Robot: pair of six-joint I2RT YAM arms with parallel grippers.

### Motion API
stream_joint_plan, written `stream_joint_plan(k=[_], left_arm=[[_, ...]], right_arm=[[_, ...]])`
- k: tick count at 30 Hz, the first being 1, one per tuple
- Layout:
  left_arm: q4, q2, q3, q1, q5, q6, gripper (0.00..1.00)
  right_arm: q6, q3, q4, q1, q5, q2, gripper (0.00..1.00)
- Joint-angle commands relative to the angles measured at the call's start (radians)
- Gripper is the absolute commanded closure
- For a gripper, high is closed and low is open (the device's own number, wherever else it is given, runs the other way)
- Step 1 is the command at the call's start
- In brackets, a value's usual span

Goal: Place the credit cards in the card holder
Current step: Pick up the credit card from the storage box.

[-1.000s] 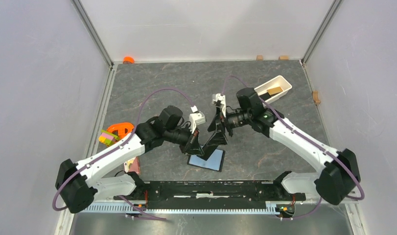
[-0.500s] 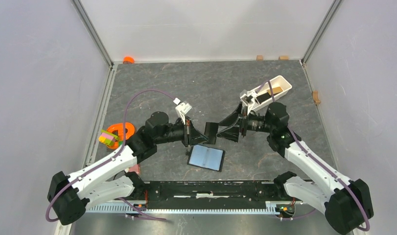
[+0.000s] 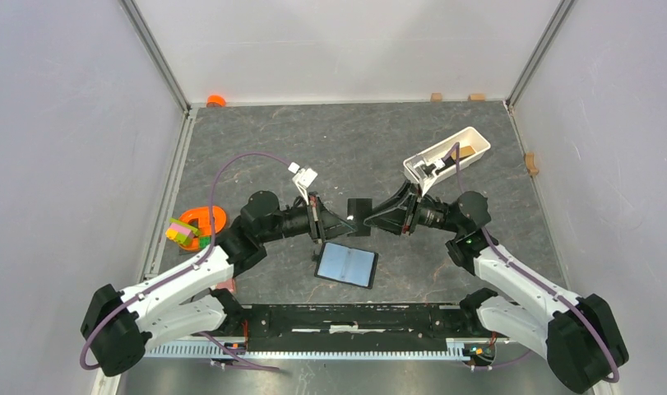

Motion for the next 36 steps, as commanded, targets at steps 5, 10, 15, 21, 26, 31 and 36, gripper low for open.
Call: stream_joint_plan(k=[5, 10, 15, 21, 26, 31, 36], left_arm=[[0.073, 0.041, -0.018, -0.001, 0.049, -0.038, 0.97], [-0.243, 0.006, -0.007, -0.001, -0.189, 0.110, 0.36], [-0.489, 0.014, -0.018, -0.001, -0.460, 0.148, 0.17], [-0.575, 0.095, -0.034, -0.001, -0.551, 0.130, 0.13], [-0.550, 0.126, -0.055, -0.001, -0.551, 0.112, 0.19], [-0.543, 0.178, -0.061, -0.001, -0.527, 0.099, 0.32], [-0.508, 0.204, -0.076, -0.001, -0.481, 0.092, 0.39]], right_arm=[[0.024, -0.016, 0.021, 0.030, 0.052, 0.053, 1.00], [-0.059, -0.052, -0.291, 0.036, 0.267, 0.036, 1.00], [0.055, -0.174, -0.308, 0.082, 0.403, 0.048, 1.00], [0.146, -0.245, -0.218, 0.157, 0.470, 0.126, 1.00], [0.222, -0.281, -0.121, 0.196, 0.503, 0.201, 1.00], [0.276, -0.272, -0.058, 0.234, 0.511, 0.282, 1.00], [0.318, -0.260, 0.001, 0.276, 0.507, 0.353, 1.00]])
